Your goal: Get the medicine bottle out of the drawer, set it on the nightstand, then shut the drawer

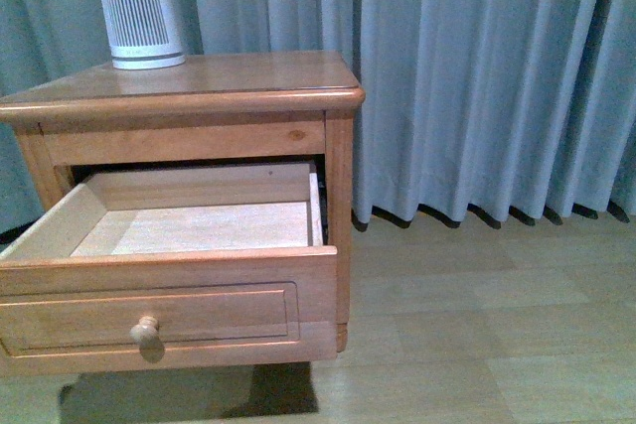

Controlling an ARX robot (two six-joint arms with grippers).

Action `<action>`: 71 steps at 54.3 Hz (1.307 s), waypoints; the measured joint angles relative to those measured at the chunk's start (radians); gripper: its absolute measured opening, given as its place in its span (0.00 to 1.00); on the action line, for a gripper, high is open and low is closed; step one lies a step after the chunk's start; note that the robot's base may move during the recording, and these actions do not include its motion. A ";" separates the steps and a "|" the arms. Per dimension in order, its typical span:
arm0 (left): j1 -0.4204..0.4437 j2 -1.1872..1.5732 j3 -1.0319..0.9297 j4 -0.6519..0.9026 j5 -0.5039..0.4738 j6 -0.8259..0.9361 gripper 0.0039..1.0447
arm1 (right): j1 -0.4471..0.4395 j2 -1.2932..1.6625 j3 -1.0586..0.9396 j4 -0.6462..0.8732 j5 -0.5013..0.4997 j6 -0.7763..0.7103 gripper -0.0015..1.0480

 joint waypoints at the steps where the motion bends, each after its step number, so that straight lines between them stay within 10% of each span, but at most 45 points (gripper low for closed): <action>1: -0.002 -0.005 -0.008 0.003 0.003 0.003 0.03 | 0.000 0.000 0.000 0.000 0.001 0.000 0.93; 53: -0.006 -0.142 -0.178 0.041 -0.004 0.003 0.03 | -0.016 0.027 0.019 -0.055 -0.067 0.026 0.93; 57: -0.006 -0.142 -0.178 0.041 -0.003 0.004 0.20 | -0.069 0.263 0.150 -0.168 -0.228 0.104 0.93; 71: -0.006 -0.142 -0.178 0.041 -0.003 0.004 0.66 | -0.053 0.921 0.712 -0.013 -0.230 0.075 0.93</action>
